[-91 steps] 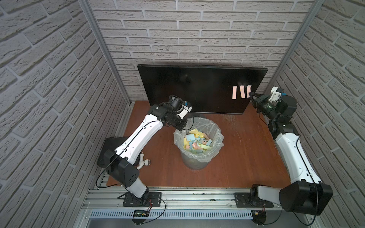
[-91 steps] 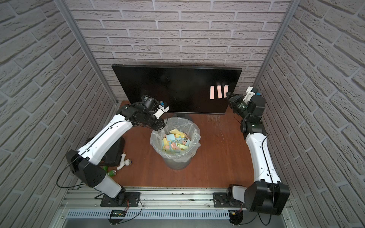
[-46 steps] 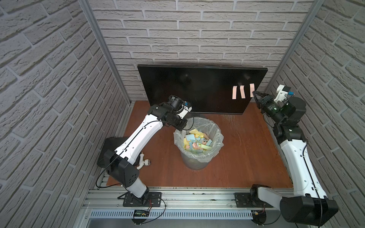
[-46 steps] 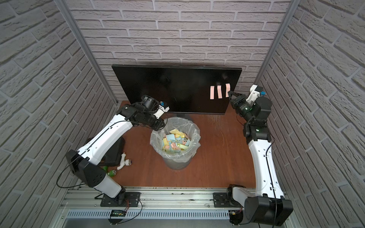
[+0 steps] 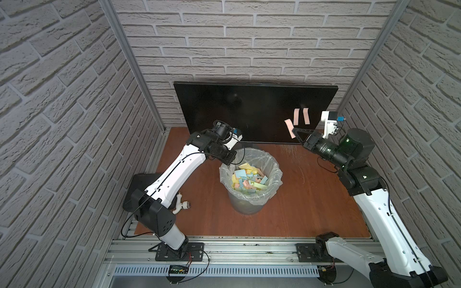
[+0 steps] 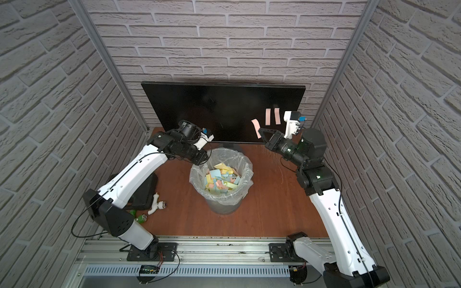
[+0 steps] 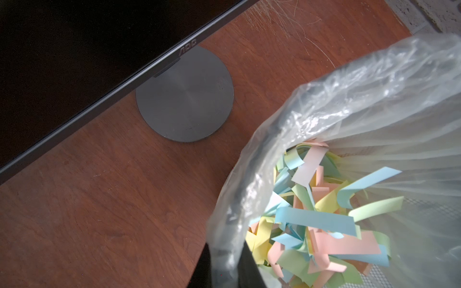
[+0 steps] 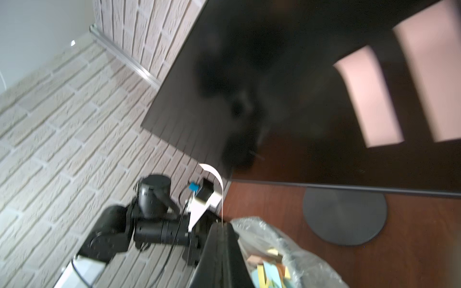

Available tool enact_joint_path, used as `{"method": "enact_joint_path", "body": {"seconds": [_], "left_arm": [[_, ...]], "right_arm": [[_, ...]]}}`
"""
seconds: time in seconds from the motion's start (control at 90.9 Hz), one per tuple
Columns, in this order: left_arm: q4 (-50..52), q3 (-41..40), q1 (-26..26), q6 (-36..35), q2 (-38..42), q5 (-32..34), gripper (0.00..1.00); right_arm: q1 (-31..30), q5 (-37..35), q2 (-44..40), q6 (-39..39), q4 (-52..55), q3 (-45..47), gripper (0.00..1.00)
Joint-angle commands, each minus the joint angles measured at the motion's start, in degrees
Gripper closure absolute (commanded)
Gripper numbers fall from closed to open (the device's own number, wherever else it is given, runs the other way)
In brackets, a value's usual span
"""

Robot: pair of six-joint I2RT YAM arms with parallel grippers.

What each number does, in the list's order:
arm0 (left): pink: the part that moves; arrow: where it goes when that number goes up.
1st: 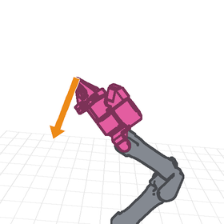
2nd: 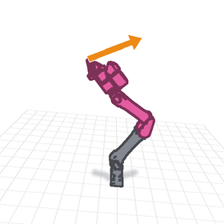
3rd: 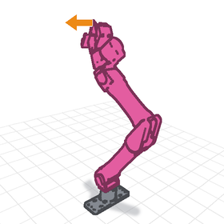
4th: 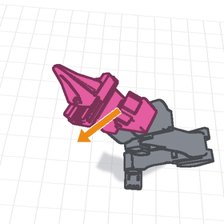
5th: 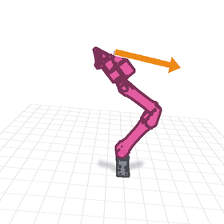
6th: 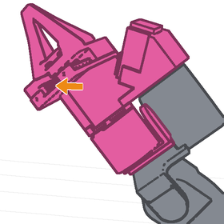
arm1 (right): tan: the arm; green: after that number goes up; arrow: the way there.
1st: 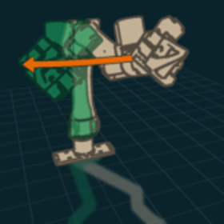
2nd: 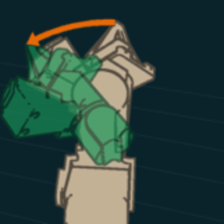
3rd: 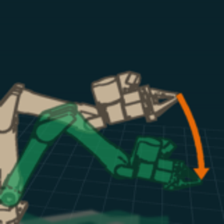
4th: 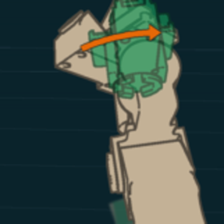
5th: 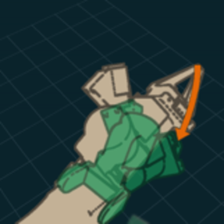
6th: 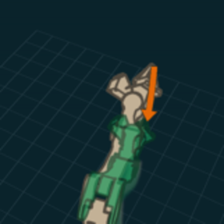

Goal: Remove the sticky note from the monitor
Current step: Place the sticky note in the trash bin.

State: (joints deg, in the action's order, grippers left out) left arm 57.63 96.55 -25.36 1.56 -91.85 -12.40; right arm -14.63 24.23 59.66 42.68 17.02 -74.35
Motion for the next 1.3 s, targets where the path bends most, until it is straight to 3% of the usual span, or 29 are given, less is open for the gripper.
{"method": "enact_joint_path", "body": {"seconds": [0.0, 0.308, 0.66, 0.693, 0.825, 0.935, 1.287], "left_arm": [[0.38, 0.98, -0.03, -1.08, 0.36, -0.6, 0.83], [0.31, 1.05, -0.04, -1.05, -0.07, -0.43, 0.83], [0.38, 0.98, -0.03, -1.06, 0.06, -0.3, 0.83], [0.38, 1.0, -0.04, -1.04, 0.09, -0.26, 0.83], [0.29, 0.9, -0.04, -1.12, 0.1, -0.17, 0.83], [0.38, 1.06, 0.01, -1.12, 0.17, -0.32, 0.83], [0.29, 0.96, -0.03, -1.17, 0.41, -0.36, 0.83]], "right_arm": [[-6.6, -5.46, -0.32, -9.56, 5.86, 1.55, 0.97], [-24.82, -18.33, 7.1, -19.39, 12.2, 2.27, 0.97], [-31.9, -24.05, 16.42, -22.61, 14.71, 0.27, 0.97], [-32.09, -24.13, 16.59, -22.49, 14.59, 0.26, 0.94], [-32.39, -24.35, 16.84, -22.24, 14.19, 0.03, 0.64], [-32.38, -24.73, 16.44, -22.28, 14.31, -0.58, 0.52], [-32.39, -25.96, 13.83, -21.68, 14.72, -2.74, 0.48]]}}
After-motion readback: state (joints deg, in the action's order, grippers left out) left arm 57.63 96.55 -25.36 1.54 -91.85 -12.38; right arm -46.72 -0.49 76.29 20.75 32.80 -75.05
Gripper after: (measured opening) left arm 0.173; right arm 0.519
